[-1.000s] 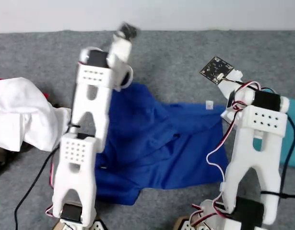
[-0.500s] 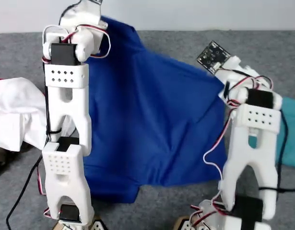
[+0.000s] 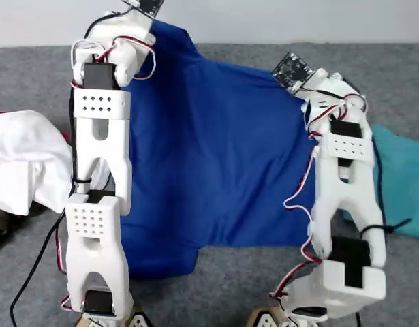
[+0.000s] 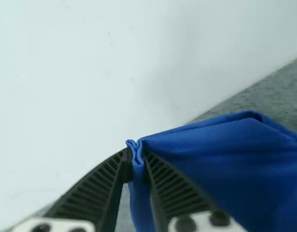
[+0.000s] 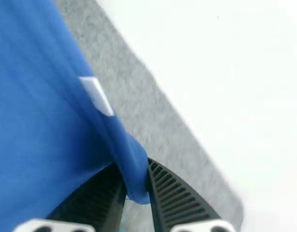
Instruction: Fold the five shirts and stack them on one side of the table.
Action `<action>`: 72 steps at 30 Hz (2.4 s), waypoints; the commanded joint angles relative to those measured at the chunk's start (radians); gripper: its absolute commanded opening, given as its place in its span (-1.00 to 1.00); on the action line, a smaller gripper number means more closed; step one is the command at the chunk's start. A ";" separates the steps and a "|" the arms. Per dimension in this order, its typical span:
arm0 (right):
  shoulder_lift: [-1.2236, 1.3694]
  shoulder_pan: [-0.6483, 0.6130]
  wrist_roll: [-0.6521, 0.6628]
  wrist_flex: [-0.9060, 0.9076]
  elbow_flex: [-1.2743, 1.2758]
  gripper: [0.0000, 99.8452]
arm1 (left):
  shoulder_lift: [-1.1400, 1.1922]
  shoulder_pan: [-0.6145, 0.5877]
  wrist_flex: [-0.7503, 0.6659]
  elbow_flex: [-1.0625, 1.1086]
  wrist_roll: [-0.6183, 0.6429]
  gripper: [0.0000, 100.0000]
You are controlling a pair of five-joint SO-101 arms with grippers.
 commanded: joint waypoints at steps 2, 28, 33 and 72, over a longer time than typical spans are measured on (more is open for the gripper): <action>0.012 -0.021 0.061 -0.104 -0.017 -0.98 | -0.012 -0.043 -0.041 -0.012 -0.017 -0.98; -0.131 -0.048 0.092 0.599 -0.055 -0.98 | -0.083 0.017 0.669 -0.125 -0.106 -0.98; -0.150 -0.047 0.091 0.765 -0.055 -0.98 | -0.256 0.017 0.669 0.143 -0.106 -0.98; -0.142 -0.004 0.095 1.190 -0.032 -0.98 | -1.286 0.018 0.664 1.770 -0.269 -0.97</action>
